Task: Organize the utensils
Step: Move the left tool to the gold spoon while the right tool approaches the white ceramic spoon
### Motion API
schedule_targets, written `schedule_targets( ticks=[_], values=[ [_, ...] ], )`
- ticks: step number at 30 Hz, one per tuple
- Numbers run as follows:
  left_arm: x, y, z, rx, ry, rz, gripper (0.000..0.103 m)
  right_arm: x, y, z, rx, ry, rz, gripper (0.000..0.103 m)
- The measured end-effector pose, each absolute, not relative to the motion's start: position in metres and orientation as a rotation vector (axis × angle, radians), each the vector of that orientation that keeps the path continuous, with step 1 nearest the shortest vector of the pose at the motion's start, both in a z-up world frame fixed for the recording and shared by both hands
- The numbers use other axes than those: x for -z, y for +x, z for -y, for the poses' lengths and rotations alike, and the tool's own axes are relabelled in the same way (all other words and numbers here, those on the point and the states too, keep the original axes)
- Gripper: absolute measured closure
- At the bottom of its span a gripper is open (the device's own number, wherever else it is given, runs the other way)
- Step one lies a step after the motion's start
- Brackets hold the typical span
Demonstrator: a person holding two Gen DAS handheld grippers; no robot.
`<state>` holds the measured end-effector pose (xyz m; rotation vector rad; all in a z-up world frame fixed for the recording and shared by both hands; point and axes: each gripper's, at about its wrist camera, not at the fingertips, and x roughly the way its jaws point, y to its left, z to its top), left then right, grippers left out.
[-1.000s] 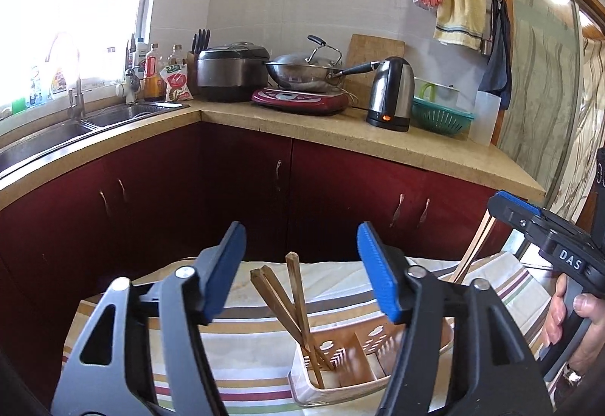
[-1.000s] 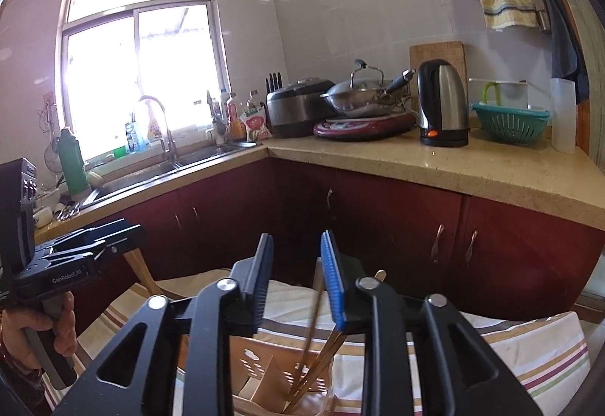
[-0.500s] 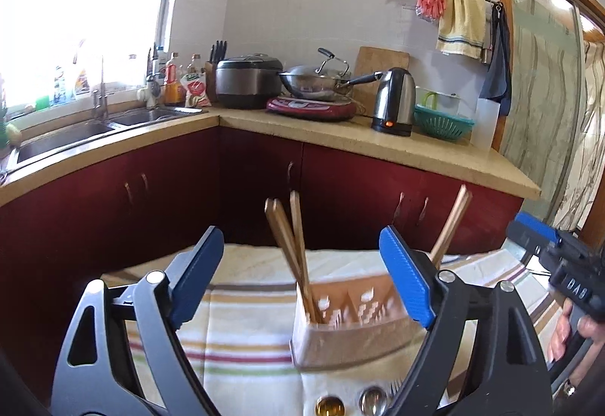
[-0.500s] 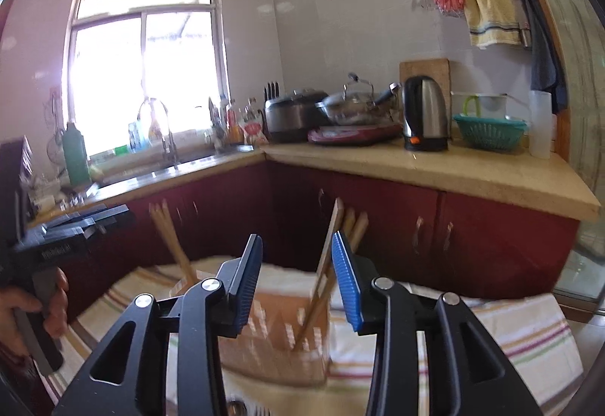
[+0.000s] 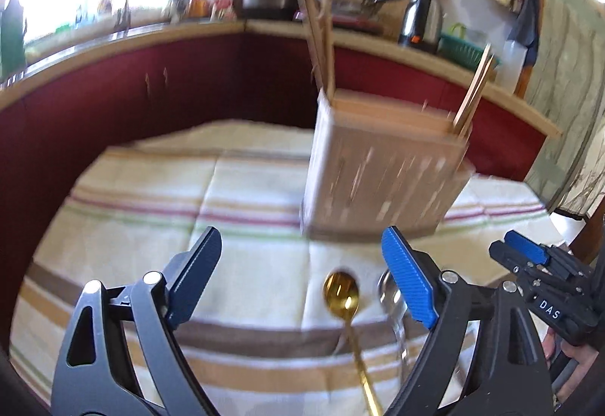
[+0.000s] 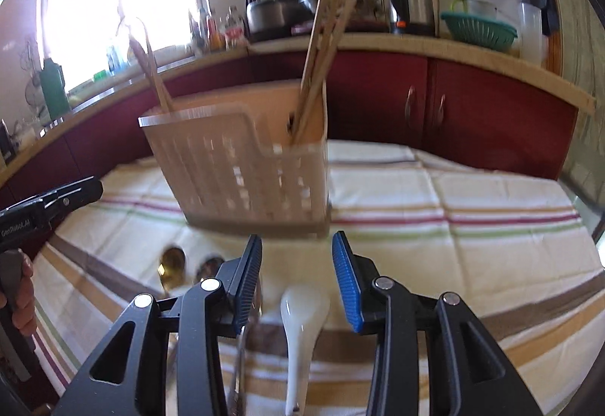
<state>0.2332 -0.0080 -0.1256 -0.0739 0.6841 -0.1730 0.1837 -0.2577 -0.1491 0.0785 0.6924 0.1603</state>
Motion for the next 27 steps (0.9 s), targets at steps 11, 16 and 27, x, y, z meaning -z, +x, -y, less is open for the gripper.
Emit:
schedule_targets(
  ticks=[11,16,27],
  values=[
    [0.182,0.232,0.006,0.142,-0.068,-0.824,0.018,0.188,0.2,0.249,-0.154,0.063,-0.859,0.06],
    [0.186,0.236,0.012,0.151,-0.063,-0.843,0.018,0.193,0.205,0.245,-0.135,0.025,-0.9,0.058],
    [0.198,0.244,0.033,0.178,-0.052,-0.901,0.018,0.197,0.205,0.254,-0.149,0.049,-0.932,0.062]
  ],
)
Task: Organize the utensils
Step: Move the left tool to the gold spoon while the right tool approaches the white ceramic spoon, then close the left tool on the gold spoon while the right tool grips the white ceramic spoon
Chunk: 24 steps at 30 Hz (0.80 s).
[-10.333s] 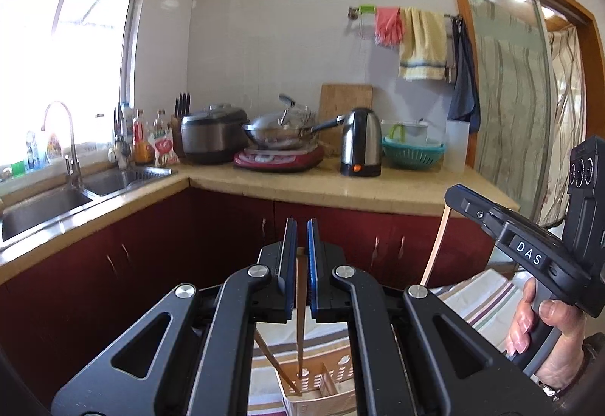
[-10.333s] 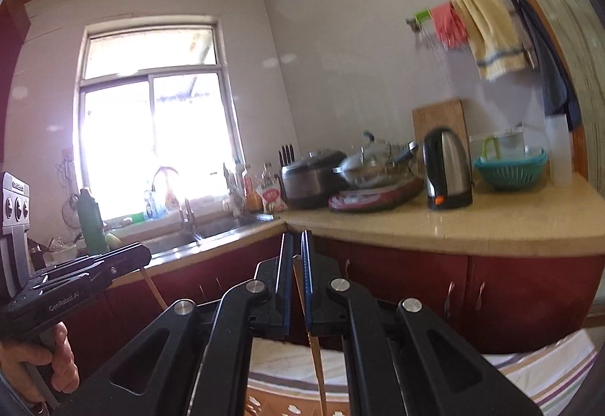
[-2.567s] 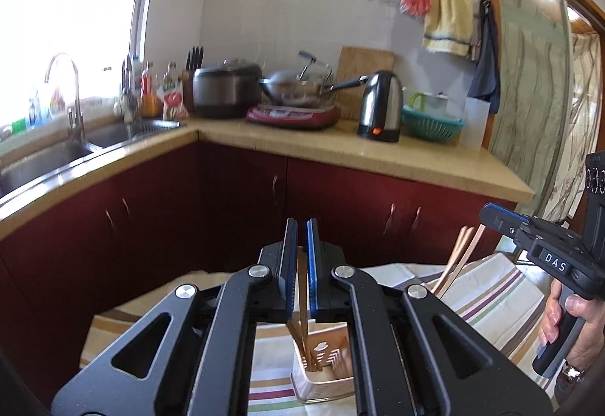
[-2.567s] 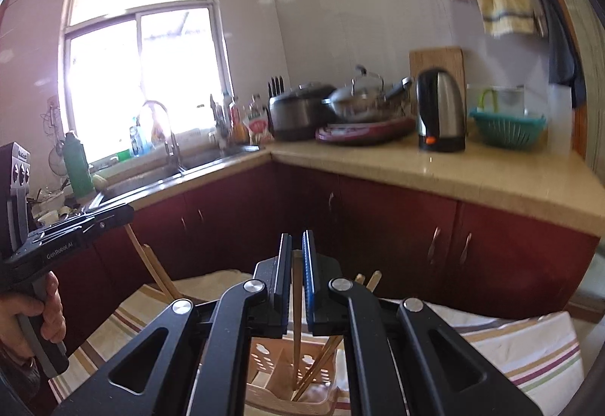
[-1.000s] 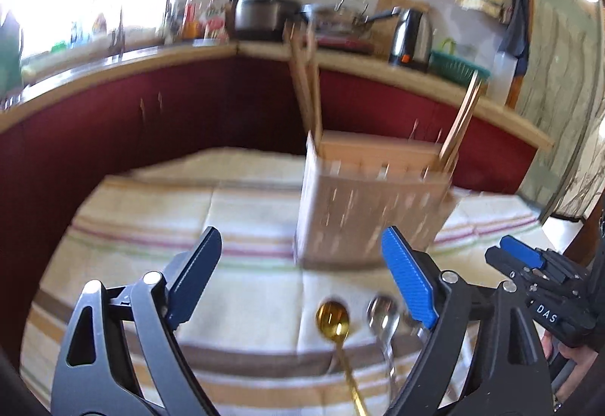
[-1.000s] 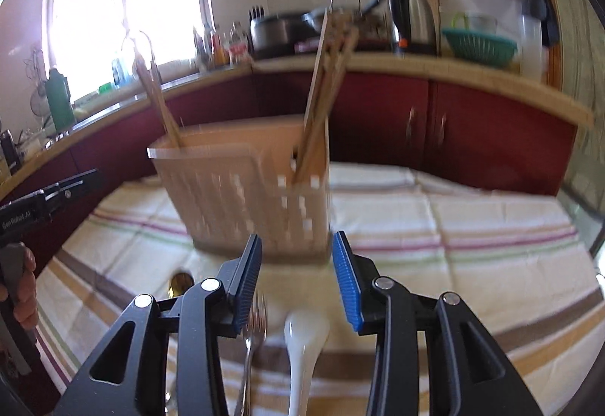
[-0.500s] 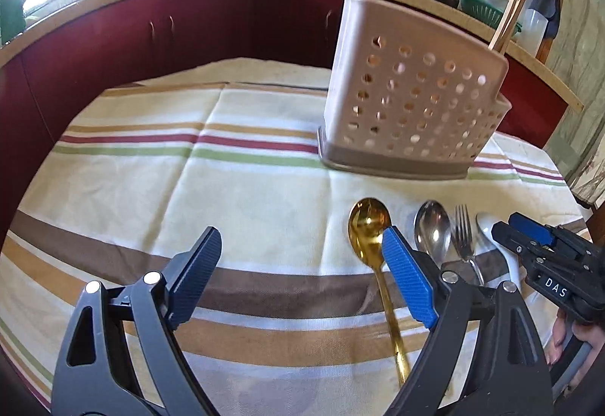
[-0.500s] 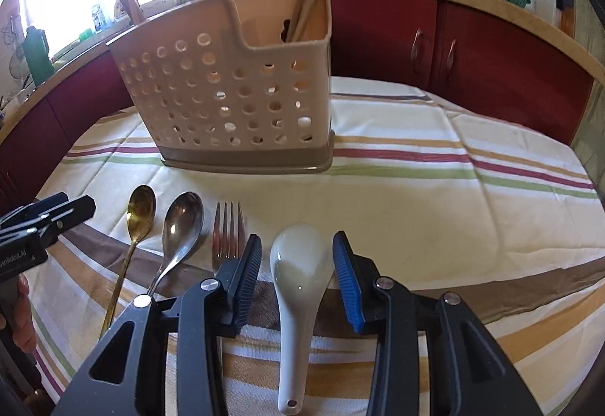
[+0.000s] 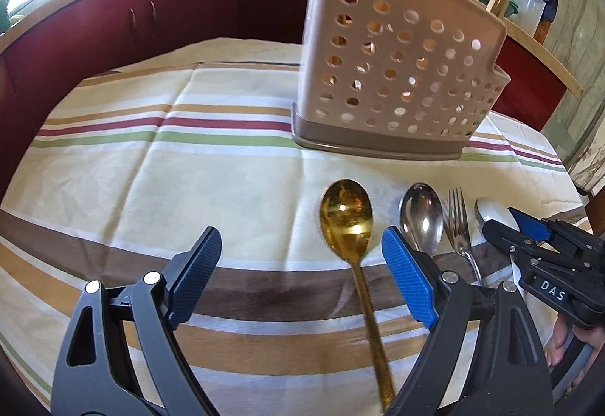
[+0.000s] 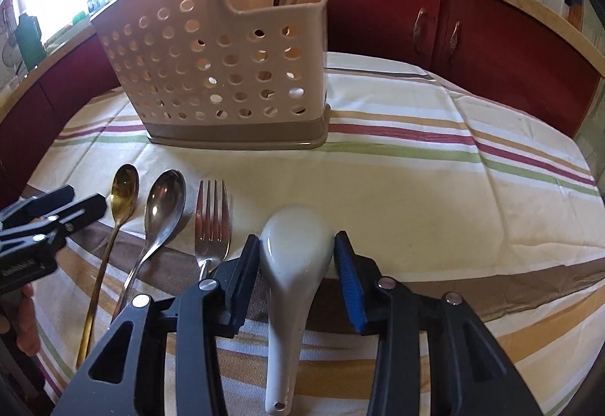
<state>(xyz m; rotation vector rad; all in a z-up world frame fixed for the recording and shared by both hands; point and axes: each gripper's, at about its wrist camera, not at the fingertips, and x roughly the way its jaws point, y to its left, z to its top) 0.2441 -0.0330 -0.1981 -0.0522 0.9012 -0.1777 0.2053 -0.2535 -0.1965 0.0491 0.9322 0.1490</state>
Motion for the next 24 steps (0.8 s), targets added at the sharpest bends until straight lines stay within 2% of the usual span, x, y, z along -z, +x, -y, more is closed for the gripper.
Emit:
schedule_targets(
  ticks=[8,12,14,15,18,24],
  values=[
    [0.208,0.256,0.048,0.168,-0.057,-0.937,0.021,0.183,0.199,0.263,-0.183,0.073,-0.902,0.062],
    [0.208,0.257,0.056,0.145,-0.022,-0.92,0.034,0.178,0.2,0.266,-0.206,0.091,-0.891,0.062],
    [0.208,0.256,0.06,0.142,-0.007,-0.907,0.046,0.177,0.201,0.268,-0.212,0.099,-0.887,0.062],
    [0.208,0.256,0.061,0.144,-0.003,-0.904,0.048,0.176,0.201,0.27,-0.216,0.105,-0.885,0.062],
    [0.207,0.256,0.064,0.168,0.006,-0.899,0.067,0.176,0.201,0.274,-0.22,0.119,-0.878,0.062],
    [0.207,0.258,0.068,0.187,-0.004,-0.899,0.068,0.178,0.201,0.28,-0.224,0.14,-0.879,0.062]
  ],
)
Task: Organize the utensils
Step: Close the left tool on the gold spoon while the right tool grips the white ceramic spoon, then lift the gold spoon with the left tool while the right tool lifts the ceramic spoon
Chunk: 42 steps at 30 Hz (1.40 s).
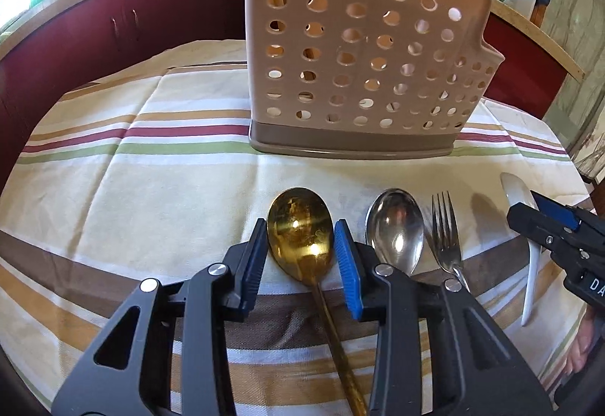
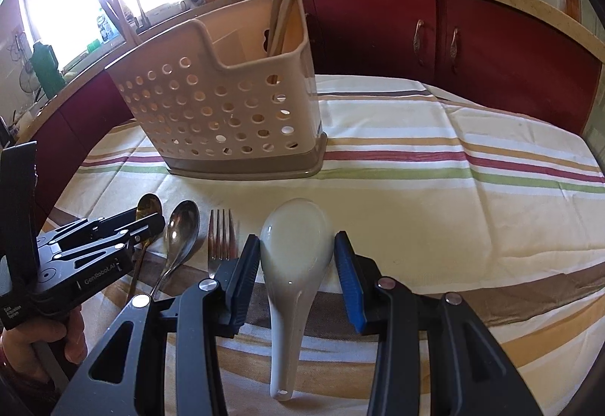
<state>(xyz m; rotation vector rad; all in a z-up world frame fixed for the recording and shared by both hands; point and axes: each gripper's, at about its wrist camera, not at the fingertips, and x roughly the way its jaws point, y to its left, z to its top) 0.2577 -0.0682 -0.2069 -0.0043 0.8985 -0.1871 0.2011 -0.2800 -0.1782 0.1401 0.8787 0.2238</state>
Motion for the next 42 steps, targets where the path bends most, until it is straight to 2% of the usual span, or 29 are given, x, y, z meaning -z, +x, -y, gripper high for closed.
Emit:
schedule_targets(
  ticks=[15,42],
  values=[
    [0.201,0.247,0.061,0.219,-0.027,-0.855,0.068,0.174,0.197,0.281,-0.216,0.137,-0.86,0.062],
    [0.155,0.206,0.038,0.251,-0.077,-0.711,0.068,0.145,0.162,0.268,-0.185,0.109,-0.728,0.062]
  ],
)
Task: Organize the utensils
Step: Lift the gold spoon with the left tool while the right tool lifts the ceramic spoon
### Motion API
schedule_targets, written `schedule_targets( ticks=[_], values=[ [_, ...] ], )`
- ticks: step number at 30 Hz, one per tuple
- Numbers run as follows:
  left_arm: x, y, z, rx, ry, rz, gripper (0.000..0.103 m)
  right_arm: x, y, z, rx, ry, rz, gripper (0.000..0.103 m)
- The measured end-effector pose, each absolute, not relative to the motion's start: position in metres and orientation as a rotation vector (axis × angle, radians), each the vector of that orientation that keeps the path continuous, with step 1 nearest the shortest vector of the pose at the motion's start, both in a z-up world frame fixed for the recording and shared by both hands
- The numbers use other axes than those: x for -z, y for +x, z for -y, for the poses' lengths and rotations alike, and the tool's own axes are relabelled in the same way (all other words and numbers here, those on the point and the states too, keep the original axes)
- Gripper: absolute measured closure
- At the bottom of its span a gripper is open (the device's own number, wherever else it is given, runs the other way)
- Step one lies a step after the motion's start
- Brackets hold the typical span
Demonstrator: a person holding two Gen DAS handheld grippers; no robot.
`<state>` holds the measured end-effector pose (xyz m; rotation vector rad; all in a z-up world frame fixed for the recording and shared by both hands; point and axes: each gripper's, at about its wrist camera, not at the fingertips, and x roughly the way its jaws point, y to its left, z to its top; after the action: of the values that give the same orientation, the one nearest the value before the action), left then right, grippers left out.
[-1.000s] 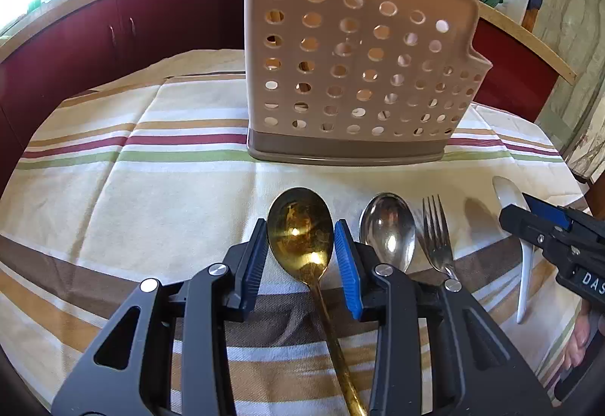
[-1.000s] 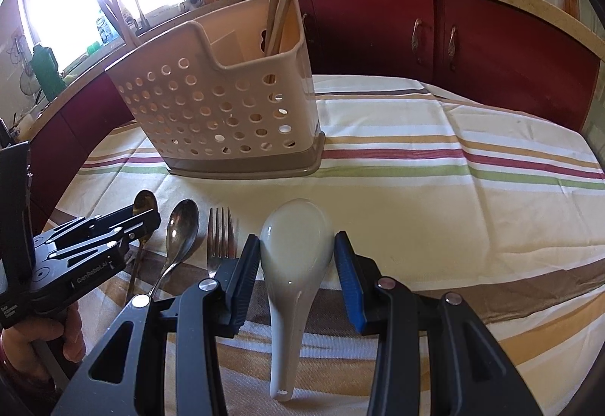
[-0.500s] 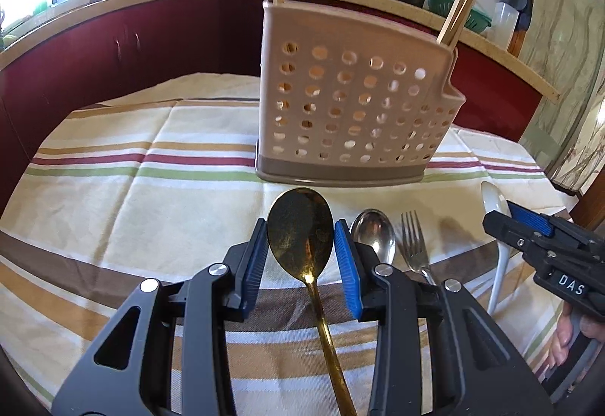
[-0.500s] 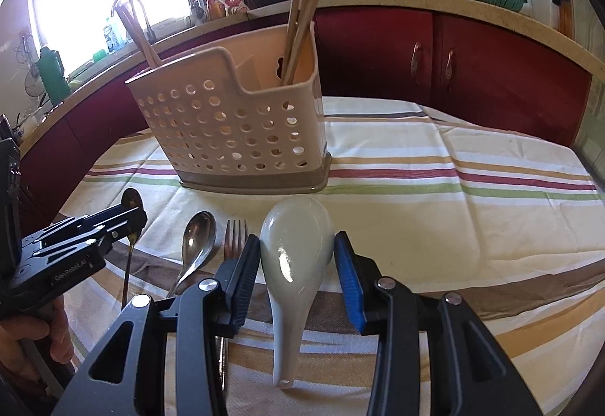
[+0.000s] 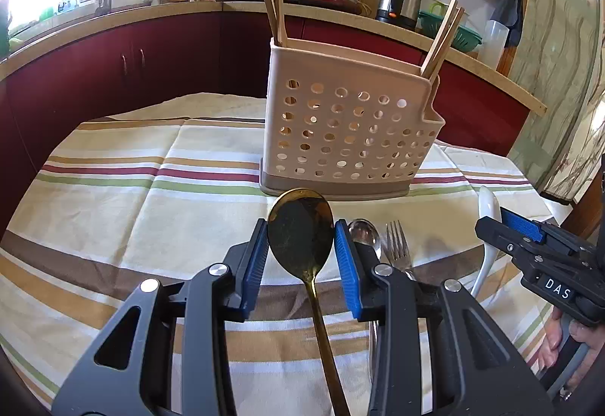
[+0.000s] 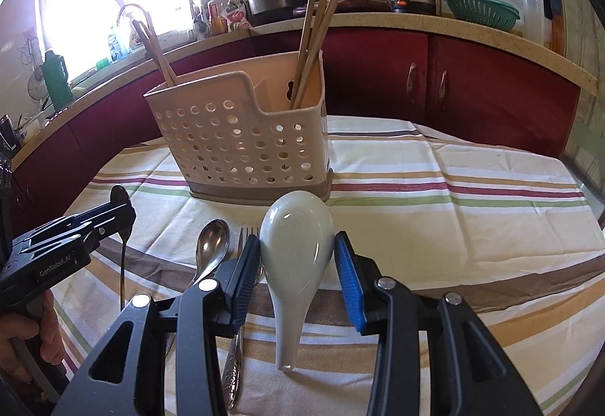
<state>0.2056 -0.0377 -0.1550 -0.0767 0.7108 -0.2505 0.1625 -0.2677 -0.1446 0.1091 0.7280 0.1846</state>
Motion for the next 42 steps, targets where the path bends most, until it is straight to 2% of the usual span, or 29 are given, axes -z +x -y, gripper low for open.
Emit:
schedule_targets(
  ticks=[21,22,23,36,42],
  values=[
    [0.138,0.182,0.029,0.263,-0.092,-0.666,0.069,0.13,0.142,0.259,-0.175,0.094,-0.682,0.062],
    [0.137,0.181,0.029,0.263,-0.094,-0.663,0.076,0.129,0.141,0.259,-0.175,0.094,-0.68,0.062],
    [0.136,0.18,0.028,0.284,-0.097,-0.659,0.091,0.129,0.14,0.259,-0.175,0.094,-0.678,0.062],
    [0.147,0.182,0.037,0.326,-0.086,-0.716,0.092,0.129,0.135,0.259,-0.178,0.099,-0.675,0.062],
    [0.168,0.192,0.049,0.336,-0.075,-0.795,0.086,0.131,0.138,0.264,-0.176,0.109,-0.678,0.062]
  ],
)
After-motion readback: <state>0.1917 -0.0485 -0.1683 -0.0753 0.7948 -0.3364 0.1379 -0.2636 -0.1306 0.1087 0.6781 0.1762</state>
